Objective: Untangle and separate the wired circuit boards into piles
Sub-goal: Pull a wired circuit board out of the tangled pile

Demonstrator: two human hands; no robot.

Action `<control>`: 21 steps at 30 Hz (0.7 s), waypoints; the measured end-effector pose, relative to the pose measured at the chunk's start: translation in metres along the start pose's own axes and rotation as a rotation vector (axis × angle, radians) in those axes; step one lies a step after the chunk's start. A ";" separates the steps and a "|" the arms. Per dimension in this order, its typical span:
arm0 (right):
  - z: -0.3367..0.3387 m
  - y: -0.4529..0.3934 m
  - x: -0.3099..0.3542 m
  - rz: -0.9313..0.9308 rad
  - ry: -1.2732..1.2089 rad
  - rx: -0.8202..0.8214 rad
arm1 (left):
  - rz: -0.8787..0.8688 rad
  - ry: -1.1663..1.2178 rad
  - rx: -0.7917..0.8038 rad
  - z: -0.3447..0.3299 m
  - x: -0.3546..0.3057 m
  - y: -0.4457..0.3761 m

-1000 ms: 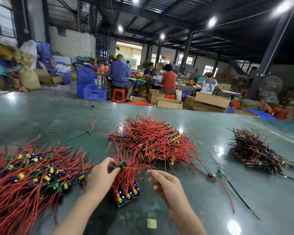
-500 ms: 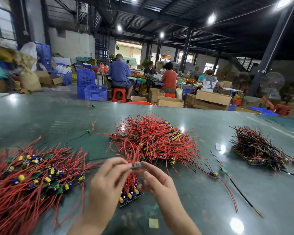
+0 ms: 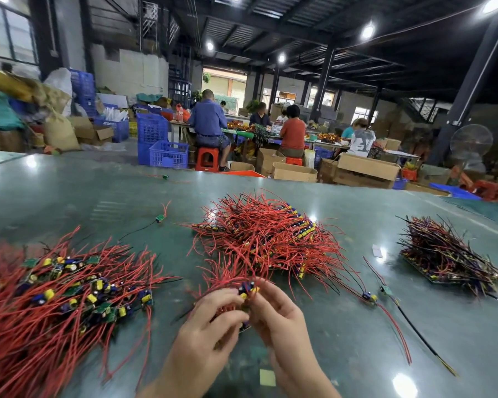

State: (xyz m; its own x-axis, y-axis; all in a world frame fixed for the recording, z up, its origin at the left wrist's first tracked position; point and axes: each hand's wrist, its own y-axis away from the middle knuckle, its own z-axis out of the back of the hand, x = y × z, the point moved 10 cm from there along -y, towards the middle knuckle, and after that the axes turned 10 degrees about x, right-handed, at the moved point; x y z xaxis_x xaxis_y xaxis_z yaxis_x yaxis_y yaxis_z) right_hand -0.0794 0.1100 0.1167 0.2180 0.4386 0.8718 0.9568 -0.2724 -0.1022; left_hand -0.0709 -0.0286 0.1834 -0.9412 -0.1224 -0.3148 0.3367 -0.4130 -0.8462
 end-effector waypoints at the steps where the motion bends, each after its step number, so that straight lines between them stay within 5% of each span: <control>1: 0.002 0.000 0.001 0.009 -0.029 -0.001 | 0.108 0.094 -0.029 0.002 0.009 0.002; 4: 0.002 -0.002 0.006 0.045 -0.056 0.018 | 0.535 0.355 -0.073 -0.006 0.045 0.018; 8: -0.002 -0.003 0.004 0.061 0.083 0.038 | 0.893 0.812 -0.116 -0.037 0.074 0.038; 21: -0.006 0.000 0.014 0.092 0.481 0.022 | 0.904 1.090 -0.140 -0.040 0.079 0.039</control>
State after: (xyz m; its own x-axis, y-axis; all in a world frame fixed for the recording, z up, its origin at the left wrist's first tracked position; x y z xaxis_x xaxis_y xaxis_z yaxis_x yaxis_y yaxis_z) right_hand -0.0776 0.1108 0.1320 0.1929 -0.0334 0.9807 0.9427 -0.2710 -0.1946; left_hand -0.1307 -0.0182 0.1080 0.0651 0.4796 -0.8751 0.8617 -0.4692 -0.1930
